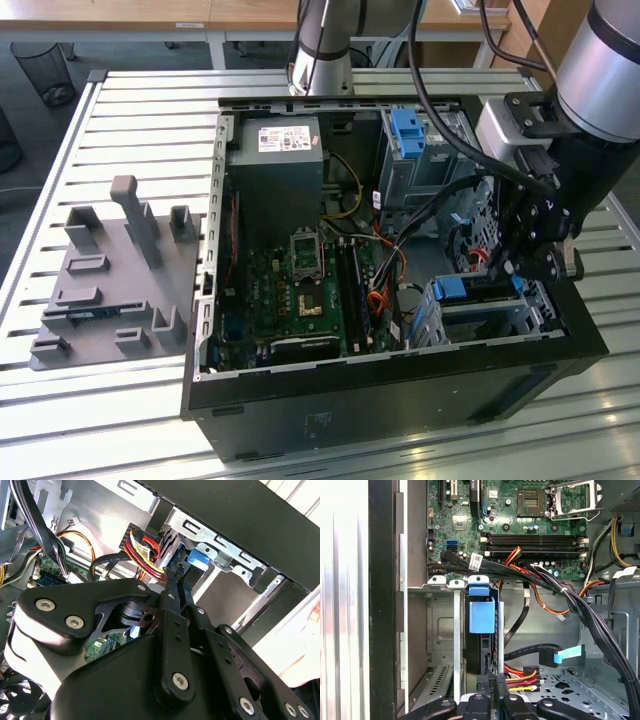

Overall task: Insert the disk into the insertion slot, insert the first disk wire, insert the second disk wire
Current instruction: 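Insert the first disk wire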

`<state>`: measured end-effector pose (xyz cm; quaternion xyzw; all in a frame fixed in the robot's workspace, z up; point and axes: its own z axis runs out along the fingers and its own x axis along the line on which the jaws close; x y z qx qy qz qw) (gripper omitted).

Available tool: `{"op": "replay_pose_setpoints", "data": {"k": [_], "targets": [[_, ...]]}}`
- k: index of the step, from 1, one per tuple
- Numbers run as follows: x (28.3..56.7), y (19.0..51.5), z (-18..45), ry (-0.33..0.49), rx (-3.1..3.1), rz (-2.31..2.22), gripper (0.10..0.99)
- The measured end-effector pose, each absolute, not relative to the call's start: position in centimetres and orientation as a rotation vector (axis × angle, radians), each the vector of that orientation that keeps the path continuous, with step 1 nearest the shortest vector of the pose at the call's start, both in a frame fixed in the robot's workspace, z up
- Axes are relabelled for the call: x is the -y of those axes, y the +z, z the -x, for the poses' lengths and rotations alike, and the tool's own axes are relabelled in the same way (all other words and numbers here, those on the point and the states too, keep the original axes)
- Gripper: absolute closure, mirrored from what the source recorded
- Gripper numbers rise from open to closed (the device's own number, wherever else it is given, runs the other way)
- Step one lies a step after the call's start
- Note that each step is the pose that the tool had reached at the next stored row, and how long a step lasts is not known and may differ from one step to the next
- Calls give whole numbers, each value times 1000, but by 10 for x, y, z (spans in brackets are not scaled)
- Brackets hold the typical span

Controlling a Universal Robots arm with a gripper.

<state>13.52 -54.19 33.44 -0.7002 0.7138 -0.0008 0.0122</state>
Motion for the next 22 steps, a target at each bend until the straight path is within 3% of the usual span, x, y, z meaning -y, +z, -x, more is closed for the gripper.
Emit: {"op": "replay_pose_setpoints", "data": {"k": [22], "targets": [[542,328,-135,-3,-2225,2183,922]]}}
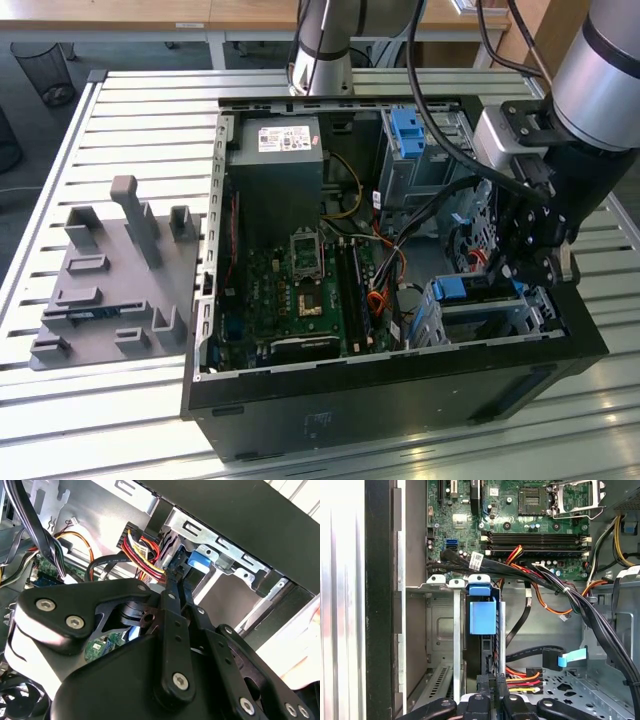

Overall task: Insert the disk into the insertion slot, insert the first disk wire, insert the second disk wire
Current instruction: 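Insert the first disk wire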

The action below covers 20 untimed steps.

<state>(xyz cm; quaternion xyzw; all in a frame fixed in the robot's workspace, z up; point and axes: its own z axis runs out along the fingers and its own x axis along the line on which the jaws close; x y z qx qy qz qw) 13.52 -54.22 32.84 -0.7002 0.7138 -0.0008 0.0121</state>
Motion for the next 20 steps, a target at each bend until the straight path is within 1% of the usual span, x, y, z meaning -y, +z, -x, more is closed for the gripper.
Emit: {"op": "replay_pose_setpoints", "data": {"k": [8,9,19,20], "targets": [[542,326,-135,-2,-2225,2182,910],[542,327,-135,-3,-2225,2183,847],[542,339,-135,-1,-2226,2183,847],[542,340,-135,-1,-2226,2183,863]]}}
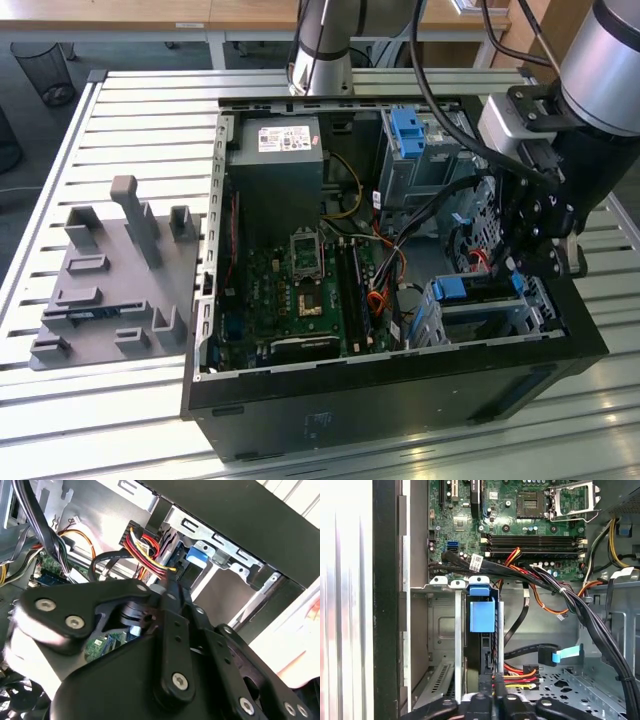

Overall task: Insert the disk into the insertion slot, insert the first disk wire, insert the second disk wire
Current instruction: 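Insert the first disk wire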

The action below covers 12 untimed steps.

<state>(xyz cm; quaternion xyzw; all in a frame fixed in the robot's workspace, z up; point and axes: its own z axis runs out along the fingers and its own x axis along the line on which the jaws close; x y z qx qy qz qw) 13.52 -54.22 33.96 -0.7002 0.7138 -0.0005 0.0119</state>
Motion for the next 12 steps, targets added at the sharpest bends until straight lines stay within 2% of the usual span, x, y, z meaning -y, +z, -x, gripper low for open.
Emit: {"op": "replay_pose_setpoints", "data": {"k": [1,2,3,12], "targets": [[542,340,-135,-1,-2226,2183,929],[542,341,-135,-1,-2226,2183,929],[542,341,-135,-1,-2226,2183,980],[542,343,-135,-2,-2226,2184,980]]}}
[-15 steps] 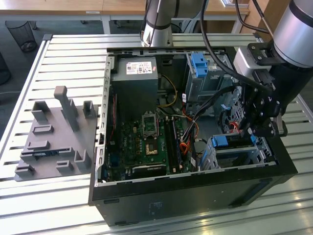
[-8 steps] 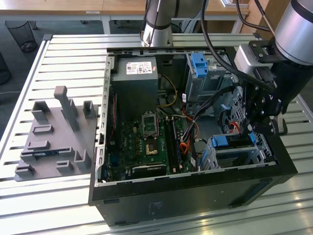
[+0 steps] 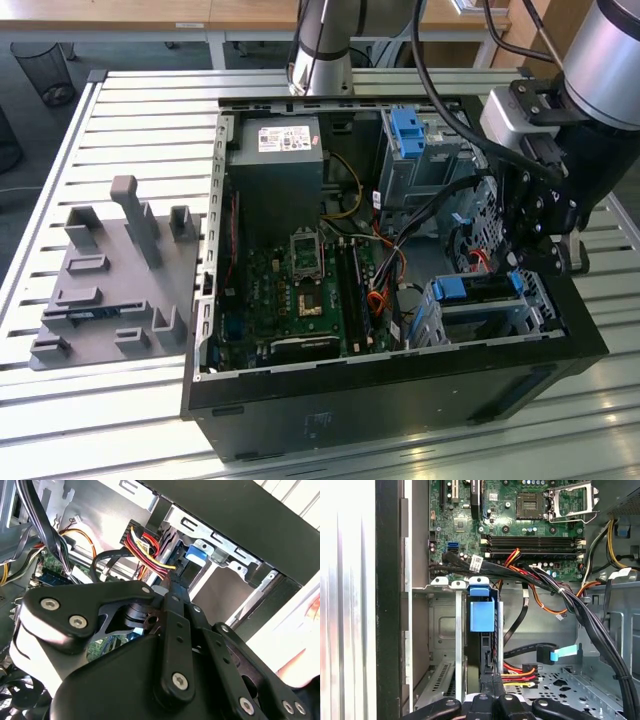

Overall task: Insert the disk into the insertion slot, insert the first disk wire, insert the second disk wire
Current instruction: 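Insert the second disk wire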

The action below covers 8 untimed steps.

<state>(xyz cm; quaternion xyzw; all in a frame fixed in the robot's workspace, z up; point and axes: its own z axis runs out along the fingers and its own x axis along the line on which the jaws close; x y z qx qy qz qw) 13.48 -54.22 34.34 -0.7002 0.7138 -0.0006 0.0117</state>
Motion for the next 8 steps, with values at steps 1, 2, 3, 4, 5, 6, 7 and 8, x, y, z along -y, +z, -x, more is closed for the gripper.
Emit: {"op": "replay_pose_setpoints", "data": {"k": [1,2,3,4,5,6,7,8], "targets": [[542,343,-134,-2,-2226,2184,980],[542,343,-134,-2,-2226,2184,980],[542,343,-133,-2,-2226,2184,980],[542,343,-133,-2,-2226,2184,980],[542,343,-132,-2,-2226,2184,980],[542,343,-131,-2,-2226,2184,980],[542,343,-130,-2,-2226,2184,980],[542,343,-129,-2,-2226,2184,980]]}}
